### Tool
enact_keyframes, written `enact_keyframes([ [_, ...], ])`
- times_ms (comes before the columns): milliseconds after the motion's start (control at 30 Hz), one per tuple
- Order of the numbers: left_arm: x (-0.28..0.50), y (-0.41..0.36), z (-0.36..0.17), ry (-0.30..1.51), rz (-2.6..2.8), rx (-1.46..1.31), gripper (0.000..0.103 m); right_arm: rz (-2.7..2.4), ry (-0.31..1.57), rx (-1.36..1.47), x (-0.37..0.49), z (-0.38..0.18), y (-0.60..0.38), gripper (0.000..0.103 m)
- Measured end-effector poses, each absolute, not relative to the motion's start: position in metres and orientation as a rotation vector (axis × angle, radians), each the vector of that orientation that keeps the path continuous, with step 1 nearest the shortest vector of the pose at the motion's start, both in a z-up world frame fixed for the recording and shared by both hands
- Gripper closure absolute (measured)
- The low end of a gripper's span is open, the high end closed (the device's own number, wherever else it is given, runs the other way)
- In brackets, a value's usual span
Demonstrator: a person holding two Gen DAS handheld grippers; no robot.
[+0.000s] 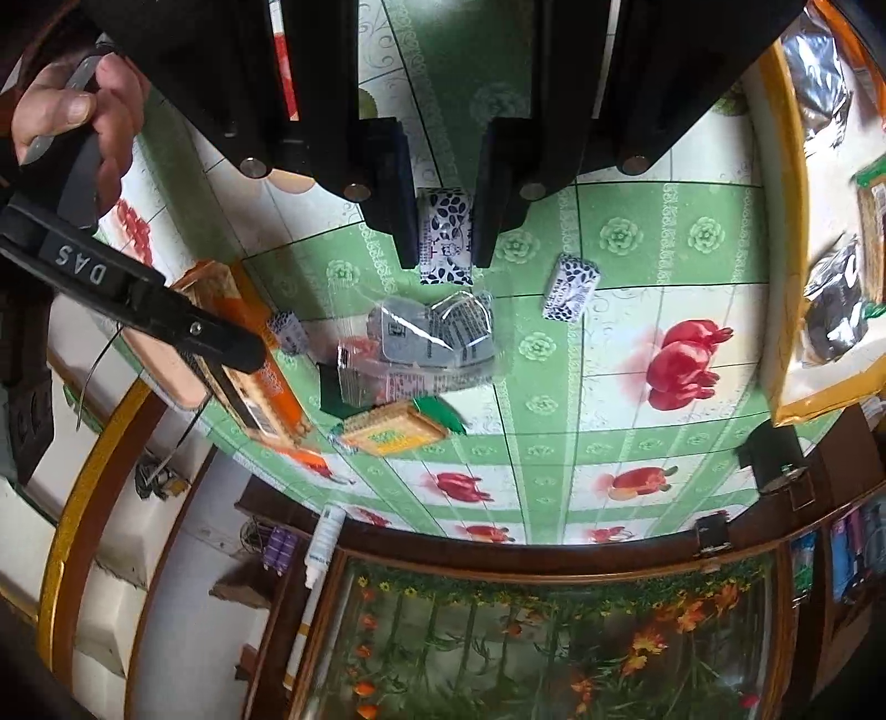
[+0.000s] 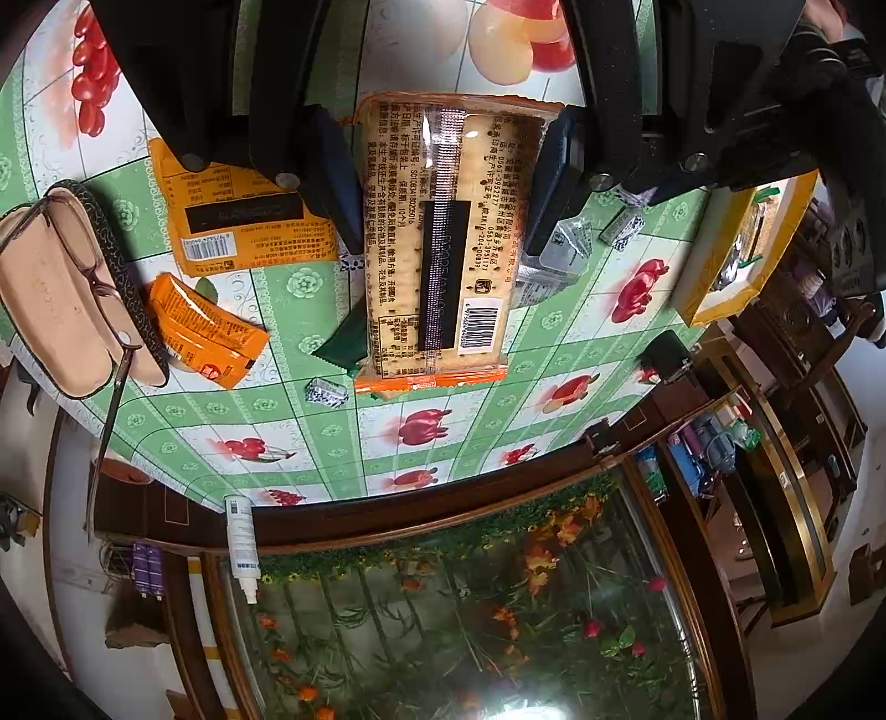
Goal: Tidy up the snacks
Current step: 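Lift the beige biscuit pack with the right tool while the left tool lifts the patterned packet, then carry the biscuit pack into the white tray and open the right tool while left carries the patterned packet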
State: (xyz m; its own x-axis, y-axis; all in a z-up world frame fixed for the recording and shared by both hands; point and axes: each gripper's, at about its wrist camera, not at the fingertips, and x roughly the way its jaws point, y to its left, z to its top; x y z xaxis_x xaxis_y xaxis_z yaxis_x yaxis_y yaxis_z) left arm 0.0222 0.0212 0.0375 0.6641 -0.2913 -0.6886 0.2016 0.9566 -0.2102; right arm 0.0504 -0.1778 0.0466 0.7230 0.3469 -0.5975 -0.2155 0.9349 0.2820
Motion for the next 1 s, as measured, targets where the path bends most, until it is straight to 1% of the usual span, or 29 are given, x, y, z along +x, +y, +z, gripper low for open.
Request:
enact_keyframes([
  [267,-0.010,0.049,0.057,0.764,-0.263,-0.199,0.085,0.329,0.670,0.146,0.039,0.049,-0.161,0.043],
  [433,-0.032,0.089,0.078,0.713,-0.205,-0.243,0.085,0.425,0.631,0.159,0.019,0.061,-0.132,0.043],
  [567,-0.045,0.130,0.085,0.693,-0.132,-0.274,0.085,0.541,0.657,0.140,0.003,0.061,-0.087,0.043],
  [833,-0.068,0.216,0.068,0.700,0.034,-0.377,0.085,0.766,0.714,0.049,-0.023,0.067,0.019,0.042],
  [1000,-0.075,0.238,0.050,0.732,0.085,-0.399,0.085,0.802,0.736,0.016,-0.018,0.065,0.067,0.042],
])
